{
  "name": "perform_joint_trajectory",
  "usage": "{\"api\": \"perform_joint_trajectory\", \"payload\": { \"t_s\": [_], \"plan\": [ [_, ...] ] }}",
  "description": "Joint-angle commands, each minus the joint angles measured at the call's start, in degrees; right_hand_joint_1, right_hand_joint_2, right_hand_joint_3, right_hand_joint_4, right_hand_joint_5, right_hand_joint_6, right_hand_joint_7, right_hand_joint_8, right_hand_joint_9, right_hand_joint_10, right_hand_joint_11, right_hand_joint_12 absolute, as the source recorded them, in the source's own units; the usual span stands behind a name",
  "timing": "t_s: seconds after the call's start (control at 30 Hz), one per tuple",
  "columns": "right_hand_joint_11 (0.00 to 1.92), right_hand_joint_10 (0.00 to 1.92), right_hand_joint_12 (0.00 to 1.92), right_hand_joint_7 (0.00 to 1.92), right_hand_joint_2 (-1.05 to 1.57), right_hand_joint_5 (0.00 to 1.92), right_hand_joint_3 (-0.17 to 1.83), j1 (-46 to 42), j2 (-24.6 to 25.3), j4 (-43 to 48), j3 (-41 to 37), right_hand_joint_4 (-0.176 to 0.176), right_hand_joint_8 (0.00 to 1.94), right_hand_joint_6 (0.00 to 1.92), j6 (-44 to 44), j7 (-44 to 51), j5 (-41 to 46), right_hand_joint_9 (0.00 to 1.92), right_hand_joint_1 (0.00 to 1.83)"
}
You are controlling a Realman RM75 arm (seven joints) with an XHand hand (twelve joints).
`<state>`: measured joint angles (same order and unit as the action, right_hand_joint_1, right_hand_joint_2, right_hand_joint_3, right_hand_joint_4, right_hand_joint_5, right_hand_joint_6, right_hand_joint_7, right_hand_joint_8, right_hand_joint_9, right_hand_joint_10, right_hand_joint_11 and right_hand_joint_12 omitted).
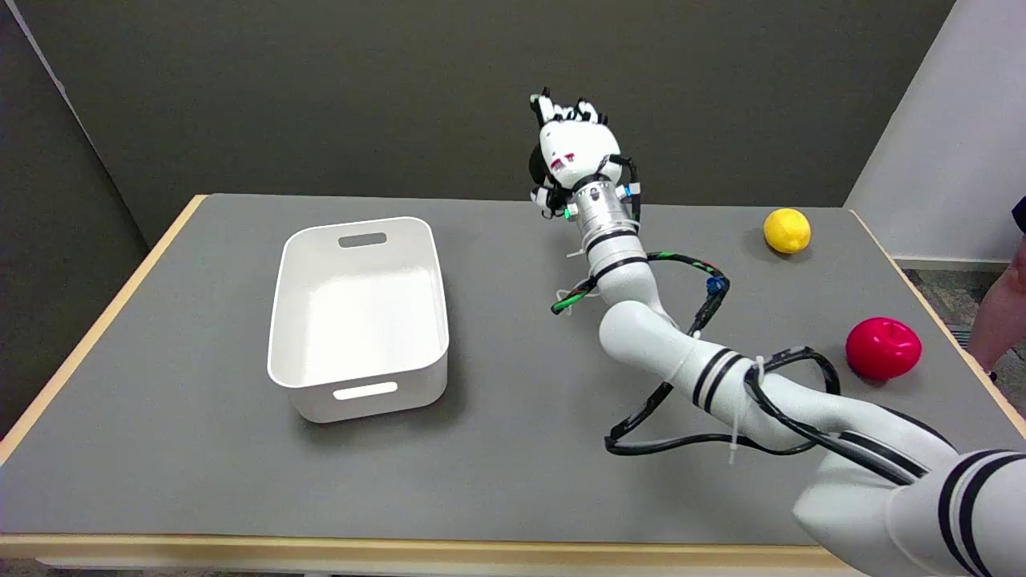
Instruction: Place the chalkboard eraser into the white box.
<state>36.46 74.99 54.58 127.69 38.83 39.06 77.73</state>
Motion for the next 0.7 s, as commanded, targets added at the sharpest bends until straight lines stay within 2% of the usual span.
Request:
{"api": "perform_joint_trajectory", "payload": {
  "t_s": [0.03, 0.17, 0.33, 0.5, 0.57, 0.63, 0.7],
  "plan": [
    [0.13, 1.9, 1.25, 0.39, 1.29, 0.1, 0.25, -6.4, -5.37, 21.48, -0.55, -0.176, 1.94, 0.49, -2.24, -4.76, -8.42, 0.39, 1.41],
    [0.13, 1.9, 1.25, 0.39, 1.29, 0.11, 0.25, -7.99, -5.53, 25.8, 0.71, -0.176, 1.94, 0.49, -6.18, -10.99, -9.65, 0.39, 1.42],
    [0.15, 1.89, 1.26, 0.39, 1.29, 0.13, 0.25, -9.75, -5.53, 30.09, 2.86, -0.176, 1.94, 0.5, -9.44, -13.09, -9.65, 0.39, 1.42],
    [0.16, 1.89, 1.27, 0.39, 1.29, 0.14, 0.25, -12.35, -4.75, 31.34, 3.79, -0.176, 1.94, 0.49, -12.13, -19.36, -9.38, 0.39, 1.42],
    [0.17, 1.66, 1.27, 0.38, 1.31, 0.16, 0.34, -13.34, -4.13, 30.85, 4.0, -0.169, 1.94, 0.49, -13.94, -25.67, -9.17, 0.46, 1.17],
    [0.17, 1.64, 1.26, 0.38, 1.31, 0.16, 0.34, -13.9, -3.81, 30.33, 4.04, -0.16, 1.94, 0.5, -14.86, -30.47, -9.17, 0.47, 1.17],
    [0.18, 1.59, 1.25, 0.39, 1.3, 0.17, 0.35, -14.29, -3.77, 29.28, 4.2, -0.121, 1.94, 0.51, -14.98, -33.66, -9.44, 0.47, 1.18]
  ]
}}
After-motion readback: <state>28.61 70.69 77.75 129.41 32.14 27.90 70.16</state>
